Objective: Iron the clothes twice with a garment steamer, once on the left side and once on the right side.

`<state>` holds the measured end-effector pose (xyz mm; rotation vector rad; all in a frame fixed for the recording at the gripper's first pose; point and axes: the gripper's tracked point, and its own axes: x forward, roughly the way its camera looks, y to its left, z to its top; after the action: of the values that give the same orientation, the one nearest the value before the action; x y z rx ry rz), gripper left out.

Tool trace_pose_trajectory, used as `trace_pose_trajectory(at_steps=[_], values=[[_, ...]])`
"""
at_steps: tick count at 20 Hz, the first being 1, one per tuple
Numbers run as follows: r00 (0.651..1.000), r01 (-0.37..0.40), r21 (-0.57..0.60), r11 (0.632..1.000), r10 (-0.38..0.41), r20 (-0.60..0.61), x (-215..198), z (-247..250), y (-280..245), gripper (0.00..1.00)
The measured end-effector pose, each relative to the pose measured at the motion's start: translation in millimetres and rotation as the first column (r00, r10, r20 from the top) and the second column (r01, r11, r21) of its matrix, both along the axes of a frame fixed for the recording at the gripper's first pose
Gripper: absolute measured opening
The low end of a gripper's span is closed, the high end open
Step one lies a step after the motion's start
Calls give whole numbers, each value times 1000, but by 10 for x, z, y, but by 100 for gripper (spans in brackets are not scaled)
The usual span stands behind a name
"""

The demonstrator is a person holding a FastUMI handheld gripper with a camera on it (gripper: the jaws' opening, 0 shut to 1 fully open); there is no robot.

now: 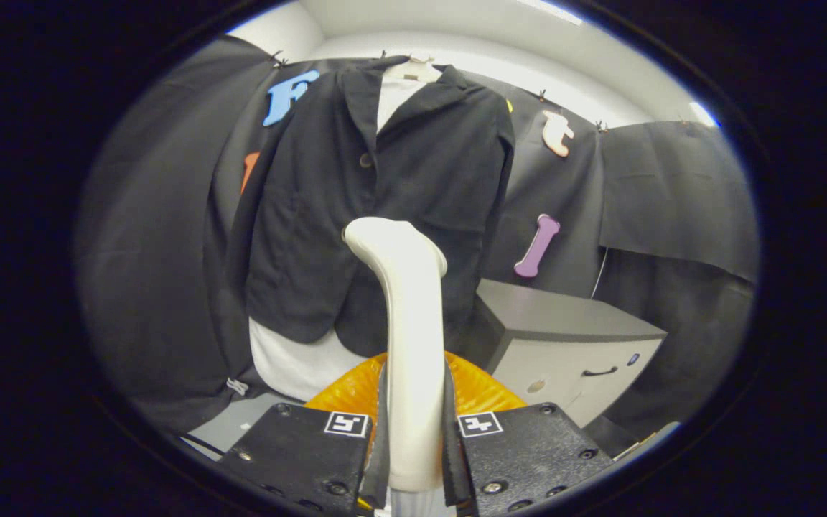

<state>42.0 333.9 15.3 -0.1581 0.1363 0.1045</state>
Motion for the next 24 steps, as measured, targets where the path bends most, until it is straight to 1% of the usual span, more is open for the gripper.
trace_pose_trajectory(at_steps=[5, 9, 12, 17, 21, 24], values=[[987, -48, 41, 998, 41, 156, 154, 795, 312, 32], [955, -79, 56, 995, 59, 291, 339, 1488, 667, 32], [931, -97, 74, 993, 65, 360, 536, 1898, 914, 32], [891, -148, 98, 984, 90, 445, 895, 2367, 1289, 32], [865, -149, 109, 983, 76, 497, 1092, 2673, 1437, 32], [842, -164, 95, 982, 89, 532, 1158, 2878, 1561, 32]])
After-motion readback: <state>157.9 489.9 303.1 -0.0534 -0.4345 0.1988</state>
